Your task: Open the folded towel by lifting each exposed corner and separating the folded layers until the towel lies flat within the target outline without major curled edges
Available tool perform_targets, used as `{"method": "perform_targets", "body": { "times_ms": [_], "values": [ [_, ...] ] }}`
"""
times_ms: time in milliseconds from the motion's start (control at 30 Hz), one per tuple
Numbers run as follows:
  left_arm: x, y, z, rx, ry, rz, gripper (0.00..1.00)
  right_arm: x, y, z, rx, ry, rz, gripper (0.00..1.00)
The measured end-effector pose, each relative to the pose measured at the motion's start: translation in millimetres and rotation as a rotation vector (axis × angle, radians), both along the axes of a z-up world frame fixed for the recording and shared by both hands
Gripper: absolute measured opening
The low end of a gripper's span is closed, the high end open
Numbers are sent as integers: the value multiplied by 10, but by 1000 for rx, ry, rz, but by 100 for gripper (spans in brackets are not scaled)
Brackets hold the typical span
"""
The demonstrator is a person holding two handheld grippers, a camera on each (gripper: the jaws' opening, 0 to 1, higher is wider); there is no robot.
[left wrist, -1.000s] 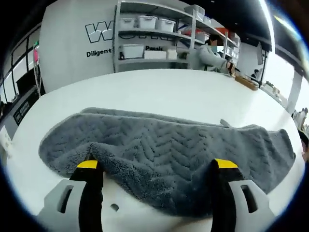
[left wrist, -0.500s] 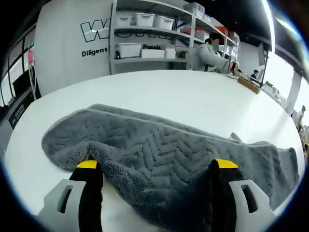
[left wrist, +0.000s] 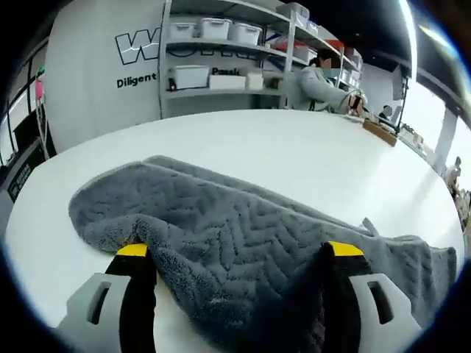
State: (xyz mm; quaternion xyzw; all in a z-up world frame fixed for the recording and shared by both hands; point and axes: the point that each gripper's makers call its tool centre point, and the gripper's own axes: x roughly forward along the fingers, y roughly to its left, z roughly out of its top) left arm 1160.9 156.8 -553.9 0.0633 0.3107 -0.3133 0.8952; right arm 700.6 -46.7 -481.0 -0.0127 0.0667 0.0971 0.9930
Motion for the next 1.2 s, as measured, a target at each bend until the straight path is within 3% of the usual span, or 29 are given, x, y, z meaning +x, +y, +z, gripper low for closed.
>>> {"method": "perform_targets", "body": {
  "times_ms": [233, 500, 733, 1000, 1100, 1200],
  "values": [
    [-41, 11, -16, 2, 3, -16, 94, -6, -19, -25, 6, 8, -6, 98],
    [-132, 149, 169, -34, -8, -7, 97, -19, -11, -2, 3, 1, -3, 97],
    [-422, 212, 331, -74, -19, -36, 98, -41, -22, 84, 21, -26, -7, 96],
    [-1067, 295, 470, -134, -24, -72, 99, -29, -3, 110, 13, -36, -8, 97],
    [-1389, 318, 619, -184, -36, -107, 99, -24, 0, 111, 15, -37, -8, 97],
    [-1705, 374, 705, -184, -56, -145, 99, -27, 13, 110, 16, -34, -6, 97]
  ]
}}
